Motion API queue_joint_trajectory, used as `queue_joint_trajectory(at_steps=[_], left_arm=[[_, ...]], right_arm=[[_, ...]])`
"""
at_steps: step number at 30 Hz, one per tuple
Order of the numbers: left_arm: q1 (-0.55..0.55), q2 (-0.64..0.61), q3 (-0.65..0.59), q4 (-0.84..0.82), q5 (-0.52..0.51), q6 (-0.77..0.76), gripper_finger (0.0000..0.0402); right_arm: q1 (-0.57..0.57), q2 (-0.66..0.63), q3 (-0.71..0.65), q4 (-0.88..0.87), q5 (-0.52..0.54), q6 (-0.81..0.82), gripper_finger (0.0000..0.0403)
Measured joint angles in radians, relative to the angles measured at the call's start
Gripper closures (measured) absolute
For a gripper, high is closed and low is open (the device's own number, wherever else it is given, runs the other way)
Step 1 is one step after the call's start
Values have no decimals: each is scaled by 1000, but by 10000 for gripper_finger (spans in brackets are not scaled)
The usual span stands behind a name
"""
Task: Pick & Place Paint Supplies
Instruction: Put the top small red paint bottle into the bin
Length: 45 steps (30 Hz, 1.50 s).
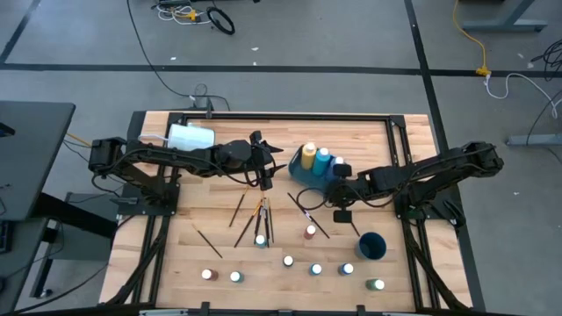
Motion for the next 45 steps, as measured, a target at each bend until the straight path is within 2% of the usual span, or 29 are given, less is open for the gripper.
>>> queue_joint_trajectory(at_steps=[10,16,19,23,32,38,41,45], left_arm=[[0,0,0,-23,-1,-1,166],[0,0,0,-23,-1,-1,166],[0,0,0,-22,1,0,166],[0,0,0,-22,60,31,168],[0,0,0,-22,78,40,209],[0,0,0,-22,79,30,230],[0,0,0,-22,83,3,236],[0,0,0,-23,205,-8,243]], right_arm=[[2,-2,2,-2,43,-55,288],[2,-2,67,3,48,-42,286],[2,-2,101,6,104,-49,288],[-1,-3,108,5,166,-67,306],[-25,-3,105,-91,157,-73,396],[-39,-3,74,-63,150,-67,398],[-27,-4,74,2,100,-66,399],[-19,-8,74,134,11,-73,389]])
